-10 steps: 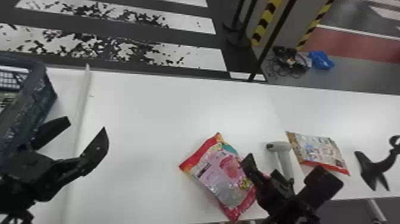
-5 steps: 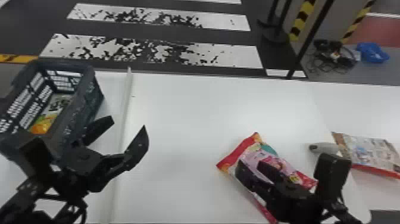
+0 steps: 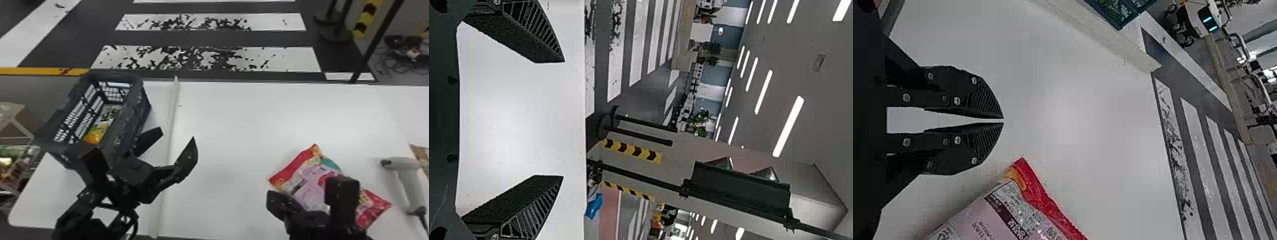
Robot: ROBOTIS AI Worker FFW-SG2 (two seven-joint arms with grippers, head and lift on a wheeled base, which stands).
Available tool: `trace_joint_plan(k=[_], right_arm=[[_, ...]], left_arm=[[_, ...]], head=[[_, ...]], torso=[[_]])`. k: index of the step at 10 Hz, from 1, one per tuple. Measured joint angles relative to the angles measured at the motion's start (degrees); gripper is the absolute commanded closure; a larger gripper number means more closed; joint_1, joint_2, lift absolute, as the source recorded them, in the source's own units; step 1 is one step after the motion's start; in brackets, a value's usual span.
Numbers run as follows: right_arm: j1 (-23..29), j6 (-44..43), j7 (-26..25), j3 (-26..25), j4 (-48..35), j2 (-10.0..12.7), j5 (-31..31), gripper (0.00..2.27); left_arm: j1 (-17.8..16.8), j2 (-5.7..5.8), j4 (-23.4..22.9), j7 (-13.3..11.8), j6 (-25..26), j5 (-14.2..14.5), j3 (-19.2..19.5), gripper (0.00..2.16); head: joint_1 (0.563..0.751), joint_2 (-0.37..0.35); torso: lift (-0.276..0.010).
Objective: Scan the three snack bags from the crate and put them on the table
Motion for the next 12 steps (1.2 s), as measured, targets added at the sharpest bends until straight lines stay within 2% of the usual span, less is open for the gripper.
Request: trace_joint_plan(k=[4, 8, 12], right_arm=[[-6.5, -3.9, -5.7, 4.6, 9.5, 0.4, 4.4, 2.17], [-12.0, -2.0, -10.6, 4.7, 14.7, 0.9, 7.0, 2.17], [-17.8, -1.2, -11.3, 3.7, 19.4, 1.6, 6.8, 2.17]], left_arm=[[-0.3, 0.57, 0.6, -0.7, -0.1, 0.4, 1.0, 0.03], [-0.9, 1.27, 0.8, -1.4, 0.0, 1.4, 1.1, 0.03], [0.9, 1.41, 0.2, -1.8, -0.3, 1.6, 1.8, 0.03]], head=[[0.695, 0.098], [0.695, 0.054], [0.695, 0.032]], torso=[[-0.094], [-0.094], [-0.094]])
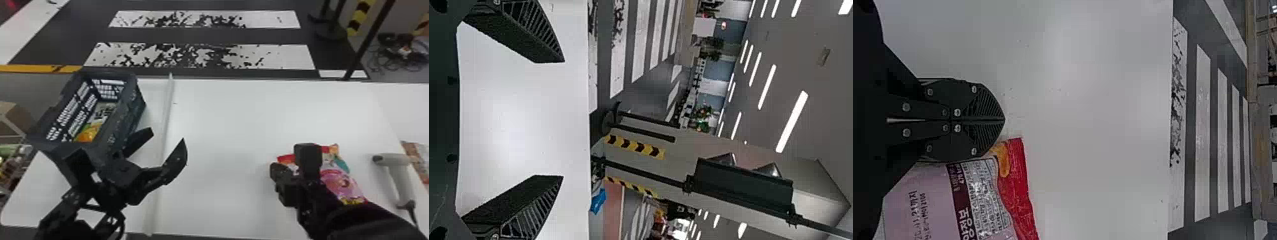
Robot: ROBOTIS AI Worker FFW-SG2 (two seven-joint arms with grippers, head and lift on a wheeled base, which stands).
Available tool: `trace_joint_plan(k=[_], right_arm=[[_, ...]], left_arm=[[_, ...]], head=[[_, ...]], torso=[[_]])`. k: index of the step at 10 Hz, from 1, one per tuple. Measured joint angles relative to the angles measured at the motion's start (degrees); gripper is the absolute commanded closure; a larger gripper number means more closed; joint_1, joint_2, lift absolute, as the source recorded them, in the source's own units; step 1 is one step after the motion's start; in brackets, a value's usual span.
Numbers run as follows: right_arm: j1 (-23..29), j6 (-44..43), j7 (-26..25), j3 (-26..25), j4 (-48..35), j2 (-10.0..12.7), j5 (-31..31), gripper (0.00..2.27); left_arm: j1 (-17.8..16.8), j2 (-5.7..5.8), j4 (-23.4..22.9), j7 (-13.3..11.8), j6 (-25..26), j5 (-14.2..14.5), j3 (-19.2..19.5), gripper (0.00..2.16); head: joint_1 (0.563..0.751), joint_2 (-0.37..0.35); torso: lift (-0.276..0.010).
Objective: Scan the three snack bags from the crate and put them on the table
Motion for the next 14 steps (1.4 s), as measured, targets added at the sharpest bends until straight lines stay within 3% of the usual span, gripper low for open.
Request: trace_joint_plan(k=[2, 5, 7, 10, 14], right_arm=[[0.2, 0.1, 1.0, -1.9, -0.7, 0.0, -1.8, 2.17], [9.7, -0.2, 3.5, -6.2, -18.6, -0.5, -5.5, 2.17], [16.0, 0.4, 3.5, -11.8, -28.7, -0.8, -6.0, 2.17], [20.0, 0.1, 5.0, -17.3, -28.3, -0.8, -8.8, 2.17], [20.1, -4.9, 6.0, -17.7, -19.2, -0.7, -9.0, 2.17]], left_arm=[[0.5, -0.03, -0.2, 0.0, -0.1, 0.0, 0.4, 0.03], [0.4, -0.21, -0.1, 0.0, -0.2, -0.1, -0.1, 0.03], [0.0, -0.25, 0.0, 0.1, -0.2, -0.2, -0.9, 0.03], [-0.4, -0.23, -0.2, 0.1, -0.2, -0.3, -1.5, 0.03], [-0.4, -0.35, -0.2, 0.1, -0.2, -0.3, -1.5, 0.03]], head=[[0.695, 0.023], [0.695, 0.022], [0.695, -0.047], [0.695, -0.117], [0.695, -0.145]], torso=[[-0.094], [-0.094], [-0.094], [-0.094], [-0.094]])
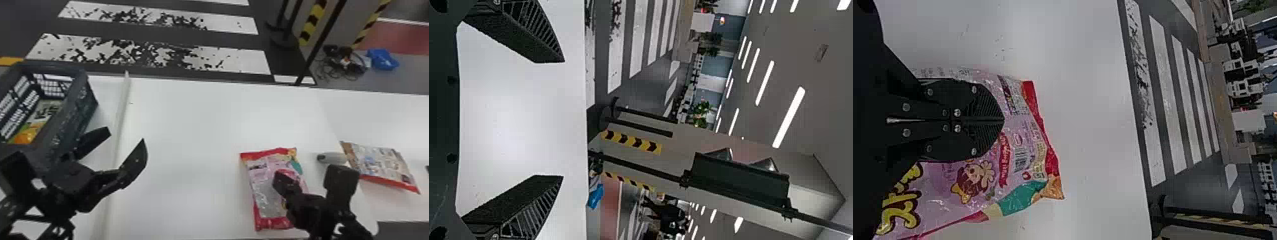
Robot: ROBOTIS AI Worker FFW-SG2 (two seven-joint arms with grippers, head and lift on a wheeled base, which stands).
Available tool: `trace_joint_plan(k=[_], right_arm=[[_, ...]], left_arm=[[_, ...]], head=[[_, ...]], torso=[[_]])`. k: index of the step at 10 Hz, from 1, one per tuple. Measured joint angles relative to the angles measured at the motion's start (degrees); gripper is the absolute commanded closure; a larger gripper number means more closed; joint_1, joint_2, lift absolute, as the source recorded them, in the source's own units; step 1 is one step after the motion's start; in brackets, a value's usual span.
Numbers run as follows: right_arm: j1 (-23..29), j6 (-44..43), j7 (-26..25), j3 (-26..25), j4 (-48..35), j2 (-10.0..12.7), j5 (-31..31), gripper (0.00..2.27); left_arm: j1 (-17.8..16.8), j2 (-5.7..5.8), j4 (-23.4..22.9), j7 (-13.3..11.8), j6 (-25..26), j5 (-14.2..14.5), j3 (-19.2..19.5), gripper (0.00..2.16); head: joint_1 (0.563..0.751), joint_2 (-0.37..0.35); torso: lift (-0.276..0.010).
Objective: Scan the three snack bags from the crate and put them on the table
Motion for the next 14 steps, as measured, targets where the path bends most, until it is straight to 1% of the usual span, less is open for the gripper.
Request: trace_joint_plan(k=[2, 7, 10, 12, 14], right_arm=[[-1.5, -3.0, 0.5, -0.8, 4.1, 0.0, -0.1, 2.17], [-6.4, -3.7, 1.6, -1.7, 14.1, 0.2, -1.8, 2.17], [-9.4, -2.1, 0.3, -2.7, 15.2, 1.5, -1.9, 2.17], [-10.8, -0.4, 0.6, -2.8, 15.2, 1.6, -1.8, 2.17], [-10.7, -0.4, 1.9, -3.1, 15.2, 1.5, -1.6, 2.17]], left_arm=[[0.1, 0.01, 0.0, 0.0, 0.1, 0.0, 0.0, 0.03], [0.1, -0.05, -0.1, 0.1, 0.2, -0.4, -0.2, 0.03], [0.1, 0.24, -0.4, 0.0, 0.2, -0.4, -0.6, 0.03], [0.5, 0.28, -0.8, 0.0, 0.2, -0.3, -0.4, 0.03], [0.7, 0.13, -1.0, 0.6, 0.1, -0.3, -0.5, 0.03]], head=[[0.695, -0.166], [0.695, -0.188], [0.695, -0.201], [0.695, -0.194], [0.695, -0.192]], torso=[[-0.094], [-0.094], [-0.094], [-0.094], [-0.094]])
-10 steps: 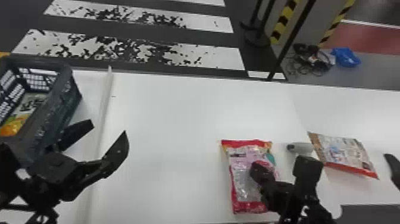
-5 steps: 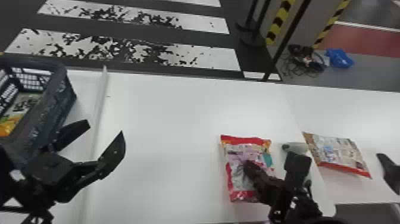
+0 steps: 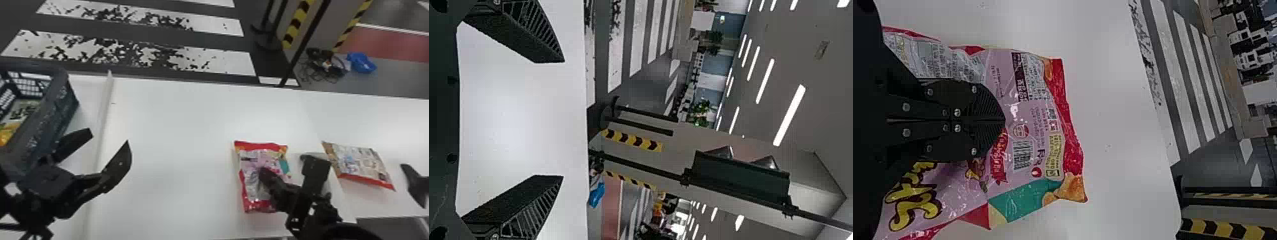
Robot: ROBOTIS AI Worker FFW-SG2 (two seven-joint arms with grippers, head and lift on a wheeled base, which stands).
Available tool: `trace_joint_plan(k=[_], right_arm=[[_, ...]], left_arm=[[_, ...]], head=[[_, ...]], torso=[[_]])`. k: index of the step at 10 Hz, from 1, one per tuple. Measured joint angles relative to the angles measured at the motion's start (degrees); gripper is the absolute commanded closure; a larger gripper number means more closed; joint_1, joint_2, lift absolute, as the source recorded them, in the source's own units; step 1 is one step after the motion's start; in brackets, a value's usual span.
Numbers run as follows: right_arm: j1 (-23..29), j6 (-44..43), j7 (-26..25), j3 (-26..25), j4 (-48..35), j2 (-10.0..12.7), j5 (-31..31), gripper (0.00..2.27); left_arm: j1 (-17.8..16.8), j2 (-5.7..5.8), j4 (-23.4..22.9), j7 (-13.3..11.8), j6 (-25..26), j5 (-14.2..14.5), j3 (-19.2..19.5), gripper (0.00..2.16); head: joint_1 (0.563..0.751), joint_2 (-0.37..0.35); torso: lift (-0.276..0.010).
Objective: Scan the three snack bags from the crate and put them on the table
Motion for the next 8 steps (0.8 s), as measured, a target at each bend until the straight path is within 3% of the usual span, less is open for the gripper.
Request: trace_joint_plan(k=[3, 4, 5, 7, 8], right_arm=[[3.5, -0.2, 2.0, -1.8, -5.1, -0.1, -1.2, 2.16], [5.1, 1.2, 2.6, -2.3, -9.2, -0.1, -2.0, 2.06], [6.5, 3.5, 3.4, -2.8, -13.2, -0.1, -2.6, 1.76], [8.7, 6.2, 4.4, -4.0, -18.2, -0.1, -2.9, 0.51], [9.2, 6.3, 4.5, -5.4, -19.0, -0.1, -2.5, 0.00]], left_arm=[[-0.1, -0.40, -0.7, 3.8, 0.1, 0.1, -1.1, 0.04], [-0.1, -0.50, -1.1, 6.5, 0.2, 0.1, -1.6, 0.04], [-0.1, -0.55, -1.5, 9.2, 0.3, -0.1, -2.3, 0.04], [0.0, -0.56, -2.0, 15.6, 0.1, -2.6, -4.0, 0.04], [-0.1, -0.51, -2.2, 17.0, 0.1, -3.7, -4.6, 0.04]], head=[[0.695, -0.196], [0.695, -0.189], [0.695, -0.173], [0.695, -0.145], [0.695, -0.160]], torso=[[-0.094], [-0.094], [-0.094], [-0.094], [-0.094]])
